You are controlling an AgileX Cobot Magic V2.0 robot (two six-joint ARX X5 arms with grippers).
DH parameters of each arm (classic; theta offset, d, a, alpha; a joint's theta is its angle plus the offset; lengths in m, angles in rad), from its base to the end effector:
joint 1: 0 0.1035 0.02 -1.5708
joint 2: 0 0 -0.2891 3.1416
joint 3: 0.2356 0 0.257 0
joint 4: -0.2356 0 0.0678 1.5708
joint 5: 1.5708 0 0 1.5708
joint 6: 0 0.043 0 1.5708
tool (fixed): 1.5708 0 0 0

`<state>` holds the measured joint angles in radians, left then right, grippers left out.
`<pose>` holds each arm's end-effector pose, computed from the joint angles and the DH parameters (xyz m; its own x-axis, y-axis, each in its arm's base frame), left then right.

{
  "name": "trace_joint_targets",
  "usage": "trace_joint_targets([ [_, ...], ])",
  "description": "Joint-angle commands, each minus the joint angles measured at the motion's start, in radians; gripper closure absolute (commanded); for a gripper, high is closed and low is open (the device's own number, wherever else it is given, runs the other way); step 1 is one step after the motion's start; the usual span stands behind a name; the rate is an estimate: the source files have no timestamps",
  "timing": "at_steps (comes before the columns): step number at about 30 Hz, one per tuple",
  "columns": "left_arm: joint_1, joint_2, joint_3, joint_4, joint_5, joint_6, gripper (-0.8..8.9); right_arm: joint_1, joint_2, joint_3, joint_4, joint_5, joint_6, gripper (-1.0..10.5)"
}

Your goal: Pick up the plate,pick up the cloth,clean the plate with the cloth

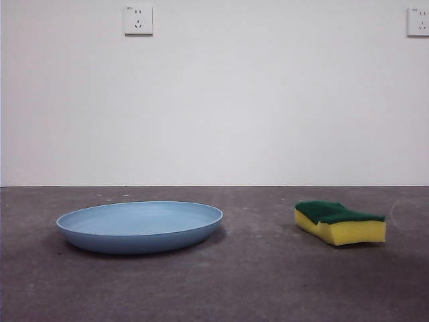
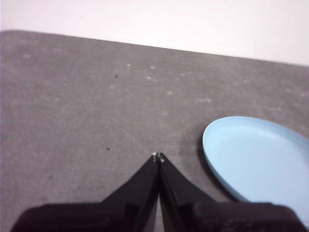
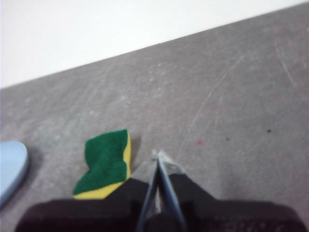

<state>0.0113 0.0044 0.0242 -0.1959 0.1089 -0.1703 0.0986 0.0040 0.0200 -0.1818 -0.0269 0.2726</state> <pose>0.0884 -0.0037 0.1503 0.9799 -0.0976 -0.1741 0.0647 0.9805 -0.1856 0.0885 0.0099 0.1504 0.9785 0.1238 -0.1650 -0.0760 0.9599 0.2698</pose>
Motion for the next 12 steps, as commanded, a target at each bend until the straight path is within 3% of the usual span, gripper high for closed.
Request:
trace_joint_targets([
  [1,0.003,-0.003,-0.001,-0.002,0.006,-0.076,8.19,0.001,-0.002,-0.003,0.001,-0.002,0.109,9.6],
  [12,0.003,0.072,0.201,-0.115,0.056,-0.148,8.19,0.001,0.180,0.196,-0.002,-0.054,0.142,9.6],
])
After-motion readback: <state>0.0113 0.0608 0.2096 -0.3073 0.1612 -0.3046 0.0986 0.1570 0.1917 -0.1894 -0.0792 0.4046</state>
